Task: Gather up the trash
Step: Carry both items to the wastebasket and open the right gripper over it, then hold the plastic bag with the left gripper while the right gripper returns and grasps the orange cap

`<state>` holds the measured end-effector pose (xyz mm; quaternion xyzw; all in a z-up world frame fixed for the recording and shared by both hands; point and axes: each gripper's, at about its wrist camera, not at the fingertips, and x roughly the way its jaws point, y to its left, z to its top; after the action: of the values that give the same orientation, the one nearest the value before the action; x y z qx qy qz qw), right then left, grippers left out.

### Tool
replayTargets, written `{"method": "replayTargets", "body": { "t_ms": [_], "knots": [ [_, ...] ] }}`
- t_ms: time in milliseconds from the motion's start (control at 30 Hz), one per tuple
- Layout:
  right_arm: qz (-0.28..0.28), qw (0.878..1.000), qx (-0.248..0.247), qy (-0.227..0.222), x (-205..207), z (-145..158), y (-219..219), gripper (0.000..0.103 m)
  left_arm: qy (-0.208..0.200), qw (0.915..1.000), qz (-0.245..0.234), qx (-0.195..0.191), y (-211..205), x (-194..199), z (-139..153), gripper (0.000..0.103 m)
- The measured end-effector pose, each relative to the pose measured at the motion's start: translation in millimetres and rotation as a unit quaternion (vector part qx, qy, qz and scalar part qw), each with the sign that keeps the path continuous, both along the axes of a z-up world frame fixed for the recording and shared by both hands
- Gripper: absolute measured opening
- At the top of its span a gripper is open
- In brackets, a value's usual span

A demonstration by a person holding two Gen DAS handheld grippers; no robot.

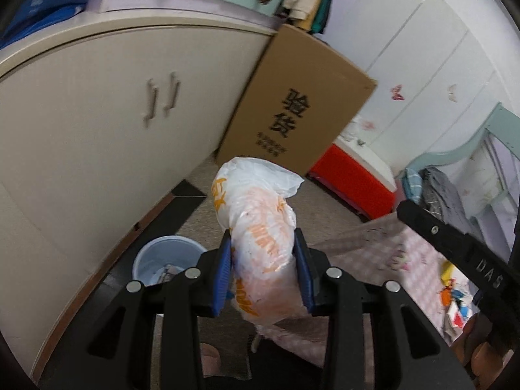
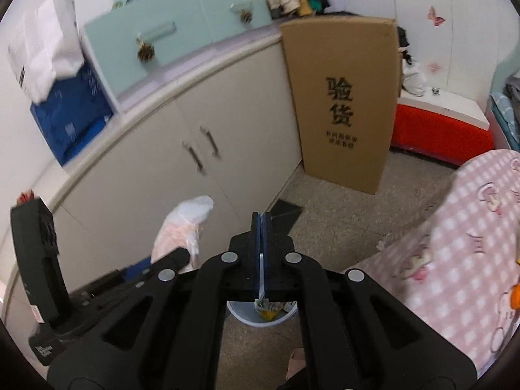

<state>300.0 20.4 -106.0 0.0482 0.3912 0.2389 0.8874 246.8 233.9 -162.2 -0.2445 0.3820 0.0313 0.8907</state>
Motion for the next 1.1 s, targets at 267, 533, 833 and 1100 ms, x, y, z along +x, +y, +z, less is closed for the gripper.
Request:
{"method": "replayTargets", "body": {
  "t_ms": [267,533,833,1100],
  "knots": [
    [-0.007,1.0,-0.001,0.022,4.8,-14.3,0.4,0.002,0.017,0.9997,0.016,0.003,18.7,4.1,-16.7,0.035],
    [-0.022,1.0,0.004,0.012,3.2,-8.9,-19.1,0.002,0.027,0.9985,0.04,0.025,23.0,19.2,-18.8,0.036],
    [-0.083,0.996,-0.02,-0.024,-14.5,6.7,-85.9,0.003,0.022,0.9987,0.037,0.028,12.2,12.8,-10.3,0.036],
    [-0.18,0.982,-0.061,-0.017,-27.5,8.8,-181.6,0.054,0.009,0.9994,0.005,0.033,-24.5,16.1,2.1,0.036]
  ]
}}
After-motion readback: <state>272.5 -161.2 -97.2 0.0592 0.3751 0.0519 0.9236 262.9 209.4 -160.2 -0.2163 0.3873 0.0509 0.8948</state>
